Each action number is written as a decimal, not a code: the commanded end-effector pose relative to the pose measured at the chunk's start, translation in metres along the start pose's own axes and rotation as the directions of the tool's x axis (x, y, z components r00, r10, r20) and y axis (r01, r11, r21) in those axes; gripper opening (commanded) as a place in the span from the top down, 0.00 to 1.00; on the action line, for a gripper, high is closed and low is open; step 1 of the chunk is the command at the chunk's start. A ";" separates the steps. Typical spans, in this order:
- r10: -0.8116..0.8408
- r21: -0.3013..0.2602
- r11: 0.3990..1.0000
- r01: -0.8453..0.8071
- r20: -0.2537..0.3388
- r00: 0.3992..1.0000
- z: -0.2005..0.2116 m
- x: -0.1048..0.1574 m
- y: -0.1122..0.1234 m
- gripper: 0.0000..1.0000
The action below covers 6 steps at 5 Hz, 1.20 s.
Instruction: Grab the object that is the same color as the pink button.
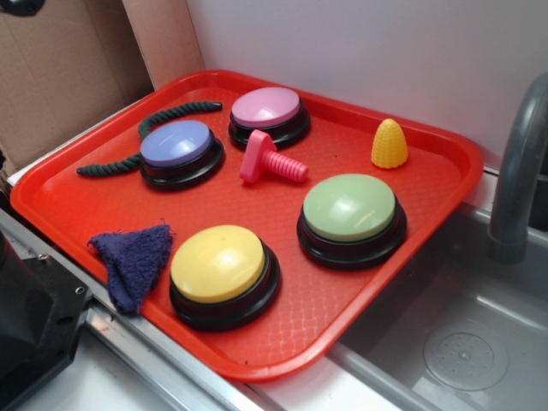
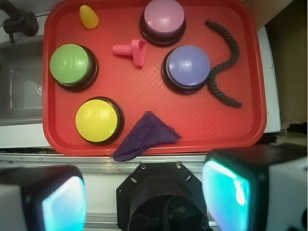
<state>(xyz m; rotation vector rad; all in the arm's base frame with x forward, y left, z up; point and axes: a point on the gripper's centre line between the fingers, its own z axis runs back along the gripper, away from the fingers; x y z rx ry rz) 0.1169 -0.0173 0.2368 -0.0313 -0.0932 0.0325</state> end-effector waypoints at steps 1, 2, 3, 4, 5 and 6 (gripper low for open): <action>0.000 0.000 1.000 0.000 0.000 1.000 0.000 0.000 0.000 0.00; 0.055 -0.008 0.998 -0.055 0.025 0.998 -0.013 0.021 0.004 0.00; 0.133 -0.009 0.991 -0.133 0.080 0.988 -0.035 0.040 0.016 0.00; 0.162 -0.003 0.987 -0.164 0.139 0.977 -0.070 0.066 0.025 0.00; 0.176 0.007 0.984 -0.180 0.175 0.969 -0.099 0.094 0.028 0.00; 0.140 0.008 0.989 -0.146 0.229 0.963 -0.125 0.111 0.024 0.00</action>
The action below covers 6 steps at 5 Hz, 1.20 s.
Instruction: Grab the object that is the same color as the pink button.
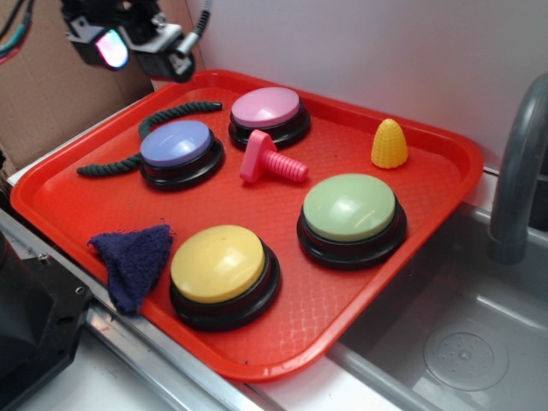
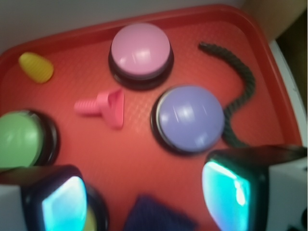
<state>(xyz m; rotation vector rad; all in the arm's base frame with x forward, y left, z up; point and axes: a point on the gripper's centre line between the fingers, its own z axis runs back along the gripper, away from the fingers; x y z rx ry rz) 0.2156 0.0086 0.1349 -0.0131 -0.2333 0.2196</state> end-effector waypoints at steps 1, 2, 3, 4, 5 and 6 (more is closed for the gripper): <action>-0.058 0.014 0.998 0.057 0.082 0.995 -0.044 0.026 -0.015 0.00; -0.074 -0.041 0.996 0.076 0.047 0.996 -0.072 0.037 -0.024 0.00; -0.092 -0.026 0.995 0.093 0.041 0.995 -0.089 0.044 -0.028 0.00; -0.126 -0.011 0.992 0.127 0.047 0.991 -0.103 0.046 -0.037 0.00; -0.133 -0.003 0.991 0.133 0.042 0.990 -0.113 0.047 -0.039 0.00; -0.162 0.030 0.987 0.161 0.049 0.986 -0.121 0.043 -0.039 0.49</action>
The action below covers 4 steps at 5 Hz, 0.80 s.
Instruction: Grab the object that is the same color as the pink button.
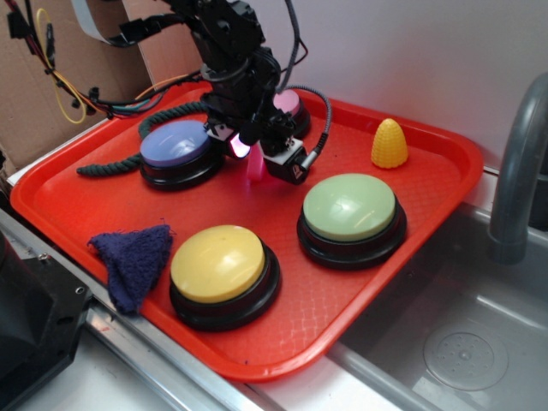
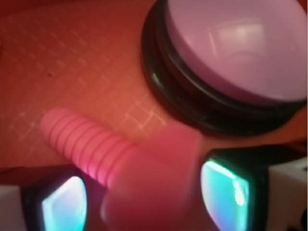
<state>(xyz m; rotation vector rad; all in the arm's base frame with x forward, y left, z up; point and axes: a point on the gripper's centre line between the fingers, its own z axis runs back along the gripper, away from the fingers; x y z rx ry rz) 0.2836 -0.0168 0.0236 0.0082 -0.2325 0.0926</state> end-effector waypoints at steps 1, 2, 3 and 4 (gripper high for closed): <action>-0.020 0.027 0.999 0.019 0.057 0.998 0.005 0.010 -0.001 1.00; 0.047 0.011 0.999 -0.048 0.069 0.997 0.016 0.012 0.007 1.00; 0.106 0.012 0.994 -0.107 0.072 0.992 0.038 0.013 0.012 1.00; 0.179 -0.023 0.984 -0.178 0.079 0.981 0.070 0.014 0.019 1.00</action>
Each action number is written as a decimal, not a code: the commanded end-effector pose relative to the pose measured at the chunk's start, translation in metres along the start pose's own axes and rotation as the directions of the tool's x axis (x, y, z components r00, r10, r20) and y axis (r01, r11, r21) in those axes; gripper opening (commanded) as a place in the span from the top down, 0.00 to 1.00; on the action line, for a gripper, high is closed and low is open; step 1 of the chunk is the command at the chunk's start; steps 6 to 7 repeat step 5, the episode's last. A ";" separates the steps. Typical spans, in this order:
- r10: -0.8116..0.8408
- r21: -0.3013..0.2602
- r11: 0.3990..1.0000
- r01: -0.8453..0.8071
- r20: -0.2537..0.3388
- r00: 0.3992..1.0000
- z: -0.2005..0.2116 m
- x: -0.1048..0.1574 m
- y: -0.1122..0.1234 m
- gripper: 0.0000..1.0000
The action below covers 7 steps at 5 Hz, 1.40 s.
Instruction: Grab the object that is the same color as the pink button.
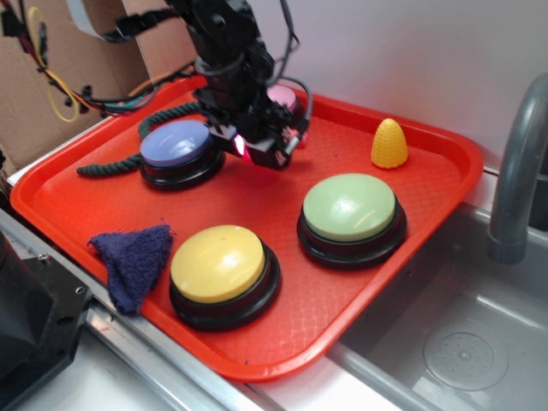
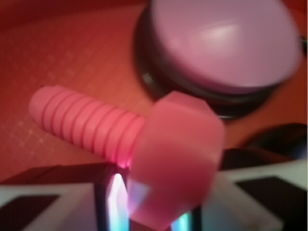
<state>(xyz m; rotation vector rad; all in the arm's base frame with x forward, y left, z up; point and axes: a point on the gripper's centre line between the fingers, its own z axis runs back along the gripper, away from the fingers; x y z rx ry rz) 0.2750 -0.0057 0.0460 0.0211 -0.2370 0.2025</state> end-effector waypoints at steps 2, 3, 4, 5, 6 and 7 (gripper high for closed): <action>0.207 -0.128 0.970 -0.207 -0.014 0.978 0.131 -0.005 0.030 1.00; 0.225 -0.117 0.965 -0.233 -0.071 0.972 0.154 -0.023 0.040 1.00; 0.268 -0.108 0.955 -0.275 -0.078 0.960 0.165 -0.037 0.042 1.00; 0.302 -0.080 0.949 -0.306 -0.055 0.952 0.164 -0.041 0.042 1.00; 0.302 -0.080 0.949 -0.306 -0.055 0.952 0.164 -0.041 0.042 1.00; 0.302 -0.080 0.949 -0.306 -0.055 0.952 0.164 -0.041 0.042 1.00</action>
